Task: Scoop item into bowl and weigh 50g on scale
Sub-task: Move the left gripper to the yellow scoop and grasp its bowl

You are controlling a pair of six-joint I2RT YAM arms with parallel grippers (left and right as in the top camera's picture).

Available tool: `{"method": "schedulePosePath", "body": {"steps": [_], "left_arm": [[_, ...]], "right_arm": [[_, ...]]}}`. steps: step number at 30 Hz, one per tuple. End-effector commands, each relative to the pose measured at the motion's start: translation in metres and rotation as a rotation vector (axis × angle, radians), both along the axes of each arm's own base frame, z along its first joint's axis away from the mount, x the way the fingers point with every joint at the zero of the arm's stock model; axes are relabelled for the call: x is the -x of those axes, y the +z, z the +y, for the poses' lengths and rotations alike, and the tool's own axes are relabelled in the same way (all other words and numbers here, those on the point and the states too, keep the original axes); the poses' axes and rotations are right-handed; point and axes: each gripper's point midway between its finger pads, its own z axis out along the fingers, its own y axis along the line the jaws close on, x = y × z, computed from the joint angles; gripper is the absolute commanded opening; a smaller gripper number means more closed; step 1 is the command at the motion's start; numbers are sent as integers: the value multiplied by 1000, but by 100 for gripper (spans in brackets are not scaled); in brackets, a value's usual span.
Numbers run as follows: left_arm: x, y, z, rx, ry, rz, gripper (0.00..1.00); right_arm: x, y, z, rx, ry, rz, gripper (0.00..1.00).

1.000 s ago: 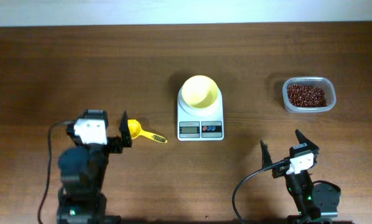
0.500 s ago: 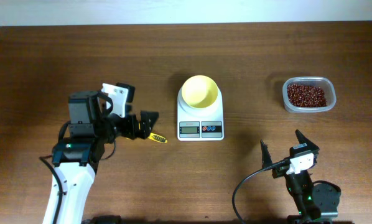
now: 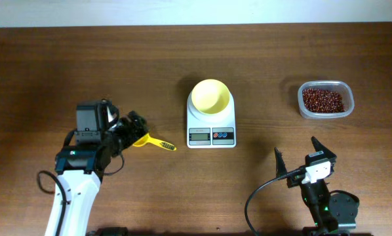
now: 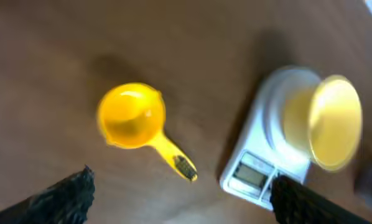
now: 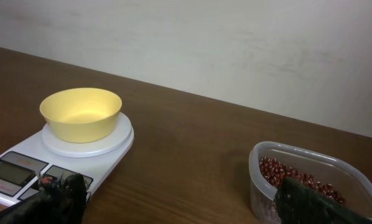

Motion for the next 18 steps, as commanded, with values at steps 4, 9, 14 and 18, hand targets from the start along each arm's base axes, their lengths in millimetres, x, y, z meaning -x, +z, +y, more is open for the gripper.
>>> {"method": "schedulePosePath", "body": {"steps": [4,9,14,18], "left_arm": [[18,-38,42,-16,477,215,79],[4,-91,33,20,487,357,75],[5,-113,33,10,499,418,65],[5,-121,33,9,509,442,61]], "right_arm": [[0,-3,-2,-7,-8,7,99],[0,-3,-2,-7,-8,7,99],[0,-3,-2,-7,-8,7,99],[0,-3,-2,-7,-8,7,99]]}}
